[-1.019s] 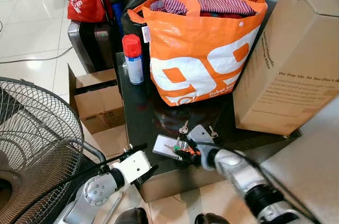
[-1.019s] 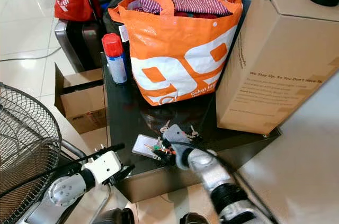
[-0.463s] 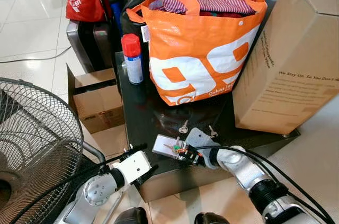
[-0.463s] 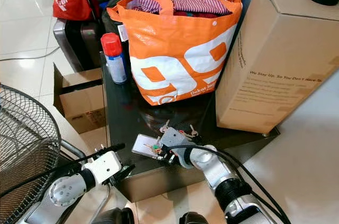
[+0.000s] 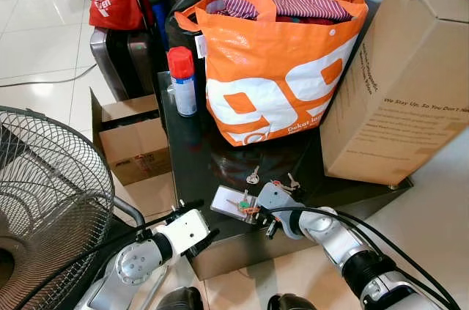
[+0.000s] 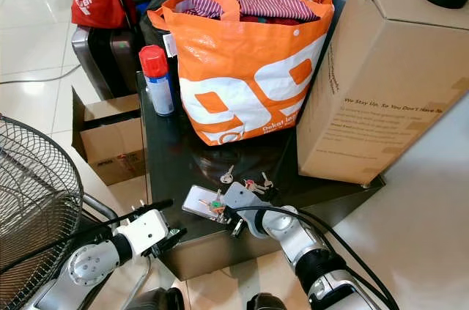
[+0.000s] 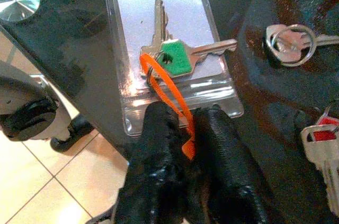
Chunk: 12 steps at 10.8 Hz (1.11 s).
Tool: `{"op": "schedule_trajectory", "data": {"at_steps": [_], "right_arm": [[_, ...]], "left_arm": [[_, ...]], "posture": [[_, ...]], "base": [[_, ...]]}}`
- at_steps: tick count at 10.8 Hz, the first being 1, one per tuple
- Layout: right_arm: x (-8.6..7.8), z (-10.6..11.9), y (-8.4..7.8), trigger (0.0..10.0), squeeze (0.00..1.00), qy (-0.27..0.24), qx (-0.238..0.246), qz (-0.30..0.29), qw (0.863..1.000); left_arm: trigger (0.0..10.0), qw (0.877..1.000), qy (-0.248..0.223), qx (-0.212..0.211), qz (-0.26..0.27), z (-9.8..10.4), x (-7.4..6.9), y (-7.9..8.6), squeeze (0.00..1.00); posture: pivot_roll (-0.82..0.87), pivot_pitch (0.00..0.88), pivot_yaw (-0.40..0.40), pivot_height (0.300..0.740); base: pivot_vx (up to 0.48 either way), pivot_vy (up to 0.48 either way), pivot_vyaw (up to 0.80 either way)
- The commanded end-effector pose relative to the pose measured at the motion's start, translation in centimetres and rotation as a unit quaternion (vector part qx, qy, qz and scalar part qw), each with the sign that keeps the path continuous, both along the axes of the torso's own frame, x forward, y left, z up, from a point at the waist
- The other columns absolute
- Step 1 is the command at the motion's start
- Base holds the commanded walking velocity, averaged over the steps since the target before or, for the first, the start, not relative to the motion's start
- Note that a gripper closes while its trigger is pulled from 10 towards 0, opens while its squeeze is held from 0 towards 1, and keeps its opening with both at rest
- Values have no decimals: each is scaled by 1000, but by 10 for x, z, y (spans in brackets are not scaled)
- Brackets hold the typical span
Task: Hang keys on a hook
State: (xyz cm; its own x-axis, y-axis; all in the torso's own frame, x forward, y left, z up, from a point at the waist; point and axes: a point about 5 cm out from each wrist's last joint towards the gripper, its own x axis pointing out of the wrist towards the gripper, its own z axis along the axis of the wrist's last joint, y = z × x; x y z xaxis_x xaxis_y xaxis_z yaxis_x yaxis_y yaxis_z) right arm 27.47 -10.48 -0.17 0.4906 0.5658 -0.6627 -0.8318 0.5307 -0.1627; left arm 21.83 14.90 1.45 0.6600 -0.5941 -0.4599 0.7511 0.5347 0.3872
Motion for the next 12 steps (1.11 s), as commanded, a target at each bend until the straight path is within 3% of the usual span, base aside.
{"op": "schedule_trajectory", "data": {"at_steps": [1,6,8,9,10,11,12], "right_arm": [[1,1,0,0,0,-2,-2,6,1000],[6,4,0,0,0,-11,-4,17,1000],[12,14,-3,0,0,-21,39,-11,999],[16,24,-8,0,0,-27,94,-49,994],[14,39,-15,0,0,-30,178,-83,980],[11,45,-17,0,0,-31,207,-89,974],[5,53,-19,0,0,-28,267,-106,958]], "left_arm": [[10000,1000,12,9,-10,-2,-2,0,0],[10000,1000,16,17,-8,-2,1,-2,0],[10000,1000,10,18,-4,-3,3,-3,0],[10000,1000,3,14,3,-3,3,-3,0],[10000,1000,-1,13,10,-5,4,-2,0],[10000,1000,-2,12,13,-5,4,-1,0],[10000,1000,-5,11,18,-6,5,0,0]], "posture": [[-61,100,-11,740],[-60,95,-16,740],[-56,76,-20,740],[-56,61,-21,740],[-64,29,-14,740],[-66,21,-10,740],[-65,0,-8,740]], "base": [[0,0,0],[0,0,0],[0,0,0],[0,0,0],[0,0,0],[0,0,0],[0,0,0]]}}
